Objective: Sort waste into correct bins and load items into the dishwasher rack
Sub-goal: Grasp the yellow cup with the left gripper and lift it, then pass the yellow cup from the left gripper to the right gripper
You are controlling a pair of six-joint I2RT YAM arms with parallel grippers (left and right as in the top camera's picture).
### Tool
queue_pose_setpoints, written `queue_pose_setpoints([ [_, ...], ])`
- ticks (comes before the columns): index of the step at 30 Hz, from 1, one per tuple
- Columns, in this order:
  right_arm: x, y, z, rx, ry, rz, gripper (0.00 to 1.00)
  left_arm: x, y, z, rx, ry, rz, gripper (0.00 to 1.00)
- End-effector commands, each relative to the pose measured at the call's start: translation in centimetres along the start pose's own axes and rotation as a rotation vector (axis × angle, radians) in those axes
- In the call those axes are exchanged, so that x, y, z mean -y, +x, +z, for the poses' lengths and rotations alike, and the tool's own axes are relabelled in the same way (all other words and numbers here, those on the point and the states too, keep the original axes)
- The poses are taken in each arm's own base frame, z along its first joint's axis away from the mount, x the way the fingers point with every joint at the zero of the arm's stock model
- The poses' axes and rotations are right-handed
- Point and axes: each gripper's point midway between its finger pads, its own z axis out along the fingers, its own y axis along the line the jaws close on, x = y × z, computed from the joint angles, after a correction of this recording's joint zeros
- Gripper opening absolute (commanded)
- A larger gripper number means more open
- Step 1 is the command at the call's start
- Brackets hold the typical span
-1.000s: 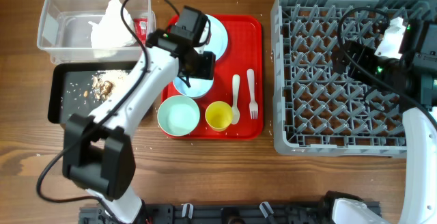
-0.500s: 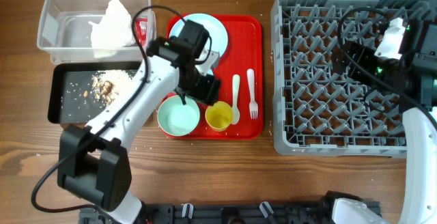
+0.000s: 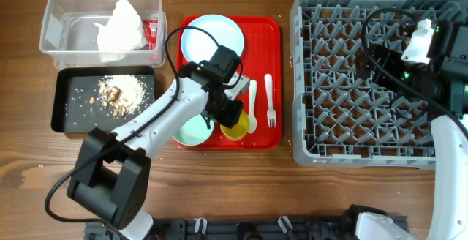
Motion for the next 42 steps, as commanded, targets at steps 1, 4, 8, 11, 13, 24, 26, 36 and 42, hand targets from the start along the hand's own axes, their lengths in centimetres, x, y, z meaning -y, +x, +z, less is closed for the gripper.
queue_pose_setpoints([
  [1,-0.1,-0.5,-0.3,0.014,-0.003,0.006,1.00,-0.4,-0.3,0.4,0.008,0.004,-0.067,0.04],
  [4,-0.5,-0.3,-0.3,0.005,-0.028,0.007,1.00,-0.8,-0.9,-0.3,0.030,0.010,-0.134,0.04],
  [8,-3.3,-0.2,-0.5,-0.012,-0.192,-0.001,0.99,0.2,-2.9,-3.1,0.101,0.167,-0.178,0.04],
  [11,-5.6,-0.2,-0.7,-0.027,-0.323,-0.014,0.99,1.3,-4.7,-6.2,0.164,0.373,-0.204,0.04],
  [13,-6.9,-0.1,-0.7,-0.041,-0.384,-0.029,0.99,2.3,-5.6,-8.5,0.201,0.545,-0.214,0.04],
  [24,-17.4,2.2,-1.8,-0.080,-0.825,-0.352,0.99,3.5,-6.7,-19.0,0.364,1.182,-0.119,0.04],
  [26,-19.3,2.5,-2.3,-0.067,-0.905,-0.409,1.00,3.8,-6.6,-20.1,0.375,1.244,-0.082,0.04],
  [36,-24.3,4.9,-2.5,-0.089,-1.059,-0.545,0.93,3.8,-7.0,-20.5,0.363,1.257,-0.094,0.04],
  [42,-25.2,6.8,-1.3,-0.157,-1.074,-0.549,0.91,3.6,-7.6,-20.9,0.366,1.256,-0.090,0.04],
])
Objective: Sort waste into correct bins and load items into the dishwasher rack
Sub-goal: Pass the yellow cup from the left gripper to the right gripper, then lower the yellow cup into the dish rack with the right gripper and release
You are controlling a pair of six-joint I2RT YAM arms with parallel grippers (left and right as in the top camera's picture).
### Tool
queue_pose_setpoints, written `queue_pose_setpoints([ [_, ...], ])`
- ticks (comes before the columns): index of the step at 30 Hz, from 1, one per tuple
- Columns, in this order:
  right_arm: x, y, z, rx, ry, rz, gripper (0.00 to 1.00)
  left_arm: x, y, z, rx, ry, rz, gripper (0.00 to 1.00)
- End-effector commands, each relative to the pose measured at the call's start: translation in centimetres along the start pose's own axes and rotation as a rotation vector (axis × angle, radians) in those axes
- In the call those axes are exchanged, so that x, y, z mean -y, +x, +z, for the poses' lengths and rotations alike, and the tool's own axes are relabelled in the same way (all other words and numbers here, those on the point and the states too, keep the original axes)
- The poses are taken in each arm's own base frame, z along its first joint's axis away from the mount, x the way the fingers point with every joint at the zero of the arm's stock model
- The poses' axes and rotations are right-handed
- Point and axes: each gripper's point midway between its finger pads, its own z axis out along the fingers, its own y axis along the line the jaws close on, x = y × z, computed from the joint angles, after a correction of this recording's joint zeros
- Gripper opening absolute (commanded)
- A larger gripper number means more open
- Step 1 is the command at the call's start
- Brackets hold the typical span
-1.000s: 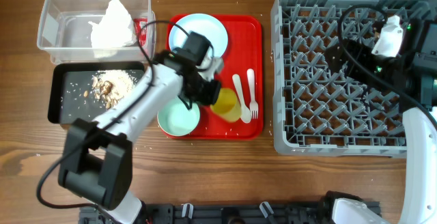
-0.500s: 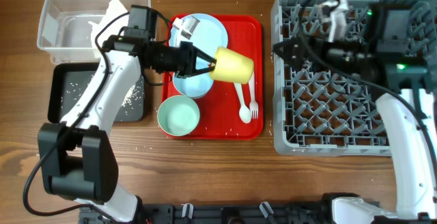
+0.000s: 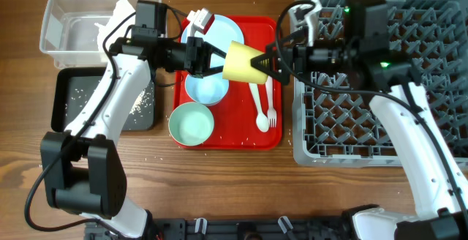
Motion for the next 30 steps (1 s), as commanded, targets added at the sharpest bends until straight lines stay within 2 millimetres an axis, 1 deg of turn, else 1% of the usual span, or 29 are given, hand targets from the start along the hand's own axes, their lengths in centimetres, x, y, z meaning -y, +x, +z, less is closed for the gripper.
queue_pose_setpoints([
  [1,-0.6,0.6,1.0,-0.026,-0.047,-0.017,0.90,2.0,-0.4,-0.2,-0.006,0.030,0.006,0.04],
  [9,-0.8,0.9,1.3,-0.034,-0.054,-0.019,0.87,2.1,-0.5,-0.2,-0.006,0.030,0.021,0.04],
  [16,-0.8,1.3,1.5,-0.045,-0.056,-0.006,0.82,2.1,-0.6,-0.2,-0.005,0.030,0.036,0.04],
  [19,-1.0,1.5,1.8,-0.053,-0.057,-0.011,0.81,2.1,-0.6,-0.2,-0.005,0.030,0.036,0.04],
  [22,-1.0,1.7,2.2,-0.061,-0.041,-0.016,0.77,2.1,-0.6,-0.2,-0.005,0.030,0.041,0.04],
  [25,-1.1,1.7,2.4,-0.065,-0.040,-0.019,0.76,2.2,-0.8,-0.2,-0.005,0.030,0.042,0.04],
  [27,-1.1,1.7,2.4,-0.064,-0.039,-0.020,0.71,2.2,-0.8,-0.2,-0.005,0.030,0.044,0.04],
  [29,-1.0,1.7,2.4,-0.061,-0.035,-0.023,0.62,2.2,-0.8,-0.2,-0.005,0.030,0.044,0.04],
  [30,-0.8,1.6,2.4,-0.059,-0.026,-0.025,0.60,2.2,-0.8,-0.2,-0.005,0.030,0.044,0.04],
])
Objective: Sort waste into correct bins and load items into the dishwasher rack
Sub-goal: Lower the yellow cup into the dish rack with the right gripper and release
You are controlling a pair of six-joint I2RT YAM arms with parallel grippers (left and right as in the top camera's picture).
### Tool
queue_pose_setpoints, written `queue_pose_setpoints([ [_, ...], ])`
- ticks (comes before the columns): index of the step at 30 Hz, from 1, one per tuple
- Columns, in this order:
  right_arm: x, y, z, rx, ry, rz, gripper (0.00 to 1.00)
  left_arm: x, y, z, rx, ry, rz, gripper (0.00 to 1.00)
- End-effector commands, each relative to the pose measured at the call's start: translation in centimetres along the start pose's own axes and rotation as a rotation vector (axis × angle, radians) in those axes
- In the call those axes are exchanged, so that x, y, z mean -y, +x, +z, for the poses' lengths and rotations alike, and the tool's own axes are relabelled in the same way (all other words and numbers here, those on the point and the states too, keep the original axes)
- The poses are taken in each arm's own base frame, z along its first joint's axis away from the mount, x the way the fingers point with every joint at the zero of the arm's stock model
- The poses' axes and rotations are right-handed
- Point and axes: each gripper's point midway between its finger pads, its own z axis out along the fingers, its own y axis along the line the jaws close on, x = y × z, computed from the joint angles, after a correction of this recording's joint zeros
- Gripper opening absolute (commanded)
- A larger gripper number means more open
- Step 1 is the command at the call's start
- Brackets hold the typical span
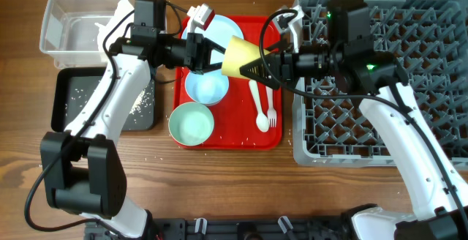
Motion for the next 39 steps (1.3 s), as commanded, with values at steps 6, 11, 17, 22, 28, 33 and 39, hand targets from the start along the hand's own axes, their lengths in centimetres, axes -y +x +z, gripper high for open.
queue_pose_setpoints([
  [6,1.7,-0.2,-0.4,0.018,0.053,-0.011,0.57,1.7,-0.2,-0.2,-0.002,0.015,0.033,0.26],
  [11,5.0,-1.0,-4.5,0.092,0.158,0.124,0.50,0.5,-0.7,-0.2,0.027,-0.053,0.033,0.43],
  [17,10.6,2.0,-11.9,0.146,0.540,0.410,0.48,-2.8,-2.3,-0.8,0.114,-0.253,0.032,0.47],
  [22,10.3,5.9,-16.1,0.101,0.827,0.560,0.48,-7.8,-3.8,-3.3,0.235,-0.565,-0.002,0.53],
  [28,8.0,10.0,-17.7,-0.010,0.966,0.719,0.48,-12.4,-3.5,-7.5,0.326,-0.907,-0.086,0.56],
  [33,6.2,13.9,-17.2,-0.174,1.013,0.836,0.48,-13.5,-2.9,-8.8,0.335,-1.001,-0.122,0.58],
  [39,6.0,16.3,-16.4,-0.296,1.081,0.898,0.48,-13.5,-2.9,-8.8,0.334,-1.001,-0.121,0.61],
])
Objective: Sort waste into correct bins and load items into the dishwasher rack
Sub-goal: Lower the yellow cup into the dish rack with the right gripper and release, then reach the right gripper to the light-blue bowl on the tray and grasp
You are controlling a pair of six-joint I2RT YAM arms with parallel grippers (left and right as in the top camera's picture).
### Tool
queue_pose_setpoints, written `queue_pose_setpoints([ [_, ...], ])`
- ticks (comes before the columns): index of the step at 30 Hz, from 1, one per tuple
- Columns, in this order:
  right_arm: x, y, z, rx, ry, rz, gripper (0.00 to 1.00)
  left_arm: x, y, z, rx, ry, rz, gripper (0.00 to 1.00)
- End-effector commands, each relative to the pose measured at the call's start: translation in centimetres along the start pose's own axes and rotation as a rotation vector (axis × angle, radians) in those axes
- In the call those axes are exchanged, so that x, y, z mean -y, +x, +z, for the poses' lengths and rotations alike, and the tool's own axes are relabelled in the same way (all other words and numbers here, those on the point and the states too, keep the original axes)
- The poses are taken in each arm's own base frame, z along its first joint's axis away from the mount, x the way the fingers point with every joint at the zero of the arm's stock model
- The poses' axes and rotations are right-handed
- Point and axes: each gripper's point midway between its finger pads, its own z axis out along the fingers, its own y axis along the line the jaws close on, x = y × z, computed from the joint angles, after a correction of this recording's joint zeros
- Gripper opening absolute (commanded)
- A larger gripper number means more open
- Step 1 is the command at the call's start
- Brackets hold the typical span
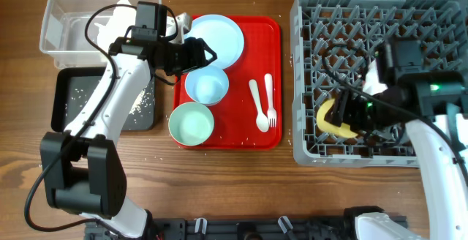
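A yellow cup [326, 120] lies on its side low in the grey dishwasher rack [314, 20], near the rack's front left. My right gripper [345, 114] is shut on it from the right. Over the left part of the red tray [276, 57], my left gripper [199, 53] is open and holds nothing. On the tray are a pale blue plate [216, 36], a blue bowl [206, 86], a green bowl [191, 123], a white spoon [256, 105] and a white fork [269, 99].
At the back left stands a clear bin [62, 31] with crumpled white paper in it. In front of it is a black bin [62, 108] holding food scraps. The left arm partly covers both bins.
Both grippers were at the yellow cup above the tray. Now the left gripper has let go and drawn back left, and the right gripper holds the cup down in the rack.
At first my left gripper was down at the yellow cup on the tray's front, the right arm over the rack. Then the left held the cup up above the tray and the right gripper met it there. Now the right gripper has it in the rack.
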Motion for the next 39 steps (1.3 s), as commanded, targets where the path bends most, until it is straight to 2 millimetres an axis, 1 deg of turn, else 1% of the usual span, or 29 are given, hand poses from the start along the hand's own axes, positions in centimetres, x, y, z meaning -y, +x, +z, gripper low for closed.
queue_pose_setpoints([
  [1,0.6,0.0,1.2,-0.023,0.091,0.033,0.48,0.3,-1.0,-1.1,0.048,-0.025,0.025,0.61],
  [6,0.7,-0.2,3.9,-0.077,0.118,0.044,0.48,0.2,-0.9,-1.1,0.045,-0.026,0.023,0.62],
  [10,1.3,0.0,6.2,-0.128,0.146,0.054,0.48,0.2,-0.9,-1.1,0.044,-0.026,0.023,0.63],
  [12,1.6,0.0,7.6,-0.159,0.162,0.059,0.48,0.2,-0.9,-1.0,0.043,-0.026,0.022,0.63],
  [16,2.1,0.1,9.6,-0.204,0.185,0.066,0.49,0.1,-0.8,-0.9,0.040,-0.028,0.020,0.63],
  [17,2.2,0.2,10.0,-0.215,0.191,0.068,0.50,0.1,-0.8,-0.9,0.040,-0.028,0.020,0.63],
  [18,2.4,0.2,10.7,-0.234,0.201,0.071,0.59,0.1,-0.8,-0.9,0.039,-0.028,0.019,0.63],
  [19,2.4,0.2,11.0,-0.243,0.206,0.073,0.64,0.0,-0.8,-0.9,0.038,-0.028,0.019,0.63],
  [22,2.5,0.1,11.5,-0.260,0.215,0.076,0.79,0.0,-0.7,-0.8,0.035,-0.030,0.017,0.63],
  [25,2.3,-0.5,11.8,-0.243,0.205,0.073,0.85,-0.1,-0.7,-0.8,0.034,-0.030,0.016,0.64],
  [26,2.0,-0.7,11.9,-0.236,0.193,0.072,0.86,-0.1,-0.7,-0.8,0.034,-0.030,0.016,0.65],
  [29,1.2,-1.8,11.3,-0.195,0.163,0.065,0.86,0.0,-0.7,-0.8,0.035,-0.030,0.017,0.66],
  [30,0.8,-2.3,10.8,-0.176,0.153,0.060,0.86,0.0,-0.7,-0.8,0.037,-0.029,0.018,0.67],
  [32,-0.2,-3.5,9.2,-0.119,0.123,0.045,0.86,0.0,-0.8,-0.8,0.039,-0.028,0.019,0.69],
  [35,-2.1,-5.5,6.3,-0.028,0.059,-0.017,0.86,0.0,-0.8,-0.8,0.040,-0.028,0.020,0.71],
  [36,-3.2,-6.3,4.8,0.016,0.013,-0.046,0.85,0.0,-0.8,-0.8,0.040,-0.028,0.020,0.71],
  [38,-5.1,-7.5,2.6,0.086,-0.063,-0.080,0.83,-0.1,-0.9,-0.8,0.042,-0.031,0.022,0.72],
  [39,-6.3,-8.3,1.4,0.137,-0.108,-0.101,0.82,-0.2,-0.9,-0.9,0.046,-0.040,0.022,0.73],
])
